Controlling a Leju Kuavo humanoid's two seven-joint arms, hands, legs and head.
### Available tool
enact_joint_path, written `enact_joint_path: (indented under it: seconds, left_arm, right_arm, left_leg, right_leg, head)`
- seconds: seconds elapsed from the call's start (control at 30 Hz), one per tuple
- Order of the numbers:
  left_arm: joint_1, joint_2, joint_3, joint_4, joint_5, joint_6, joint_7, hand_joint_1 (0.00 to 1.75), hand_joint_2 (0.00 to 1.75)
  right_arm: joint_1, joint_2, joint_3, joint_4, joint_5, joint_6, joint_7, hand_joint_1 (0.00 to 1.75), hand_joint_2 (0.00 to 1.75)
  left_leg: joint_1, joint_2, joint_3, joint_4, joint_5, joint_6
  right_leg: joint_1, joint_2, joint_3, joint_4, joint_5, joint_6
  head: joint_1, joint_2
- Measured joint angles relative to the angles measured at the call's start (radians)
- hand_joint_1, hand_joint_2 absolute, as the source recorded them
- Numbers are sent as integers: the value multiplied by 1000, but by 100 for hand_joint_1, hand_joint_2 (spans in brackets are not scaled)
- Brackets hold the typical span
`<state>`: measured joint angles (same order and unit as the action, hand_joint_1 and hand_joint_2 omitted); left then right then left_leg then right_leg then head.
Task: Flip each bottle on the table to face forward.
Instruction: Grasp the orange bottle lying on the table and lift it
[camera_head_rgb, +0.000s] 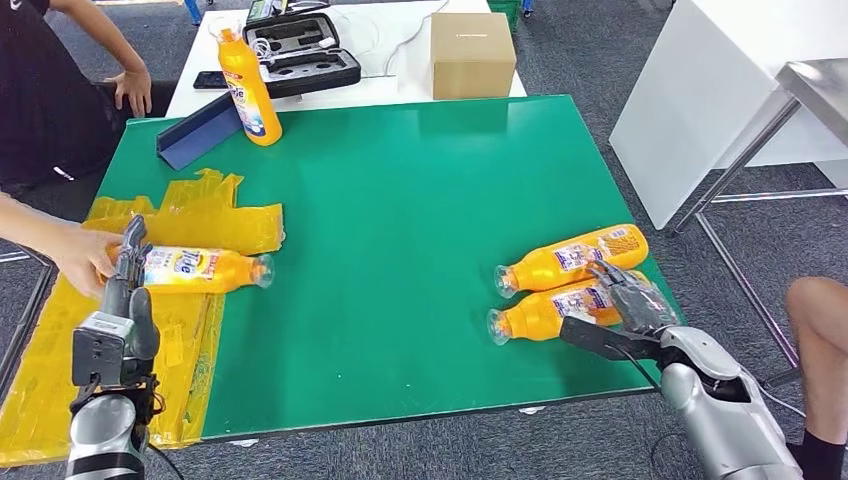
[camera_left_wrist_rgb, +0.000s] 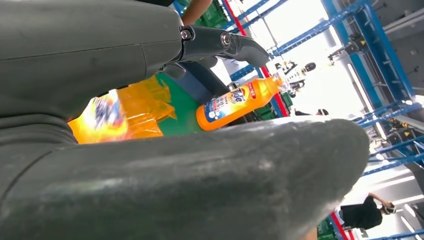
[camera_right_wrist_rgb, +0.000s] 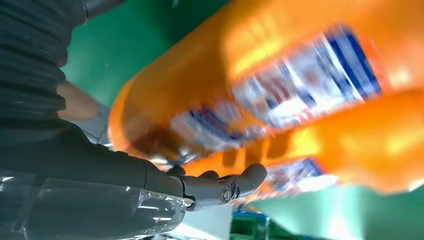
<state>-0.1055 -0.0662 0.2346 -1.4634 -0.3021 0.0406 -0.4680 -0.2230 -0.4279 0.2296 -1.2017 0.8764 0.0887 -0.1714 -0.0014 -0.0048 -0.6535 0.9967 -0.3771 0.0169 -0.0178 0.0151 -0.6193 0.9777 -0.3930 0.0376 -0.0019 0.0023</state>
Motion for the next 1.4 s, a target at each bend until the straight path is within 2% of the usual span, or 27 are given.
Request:
enact_joint_path:
  seconds: [0.17,0.2,0.3,0.37,0.47,0.77,0.87,0.97,1.4]
  left_arm:
    - [-3,0,4,6,13,-8,2,0,0]
    - [-4,0,6,8,17,-11,2,0,0]
    - [-5,0,11,17,30,-17,4,0,0]
    - [-5,0,15,21,38,-21,4,0,0]
    - [-2,2,22,25,45,-23,4,0,0]
    - [-4,4,29,44,63,-31,4,0,0]
    - [-5,4,30,50,67,-31,4,0,0]
    - [-5,4,30,55,72,-32,4,0,0]
    - [-5,4,29,59,75,-33,4,0,0]
  right_arm:
    - [-3,-11,42,9,-1,19,12,0,175]
    - [-6,-24,54,9,-6,36,22,29,175]
    - [-9,-108,95,-9,-42,133,66,139,175]
    - [11,-204,120,-48,-83,218,102,154,175]
    - [69,-333,132,-108,-123,283,137,174,175]
    - [201,-553,143,-260,-227,350,200,175,175]
    - [230,-600,138,-298,-246,359,210,175,175]
    - [244,-614,139,-310,-238,359,214,175,175]
    - [246,-614,142,-310,-221,355,215,175,175]
  left_leg:
    - [0,0,0,0,0,0]
    - [0,0,0,0,0,0]
    - [-2,-1,2,1,0,1]
    - [-3,-8,3,1,-1,3]
    - [-4,-16,3,1,-2,6]
    - [-7,-13,3,2,-3,7]
    - [-7,-12,3,2,-3,7]
    - [-7,-11,3,2,-4,7]
    - [-7,-11,4,2,-4,7]
  right_leg:
    - [0,0,0,0,0,0]
    - [0,0,0,0,0,0]
    - [-2,-1,0,-1,-1,2]
    - [-3,-7,1,-1,-4,5]
    - [-4,-15,8,-1,-6,8]
    - [-7,-14,8,-1,-6,9]
    - [-7,-14,7,-1,-6,9]
    - [-7,-14,7,-1,-6,9]
    - [-7,-12,7,-1,-6,9]
  head:
    - [0,0]
    - [0,0]
    - [0,0]
    - [0,0]
    - [1,0]
    - [0,0]
    - [0,0]
    - [0,0]
    - [0,0]
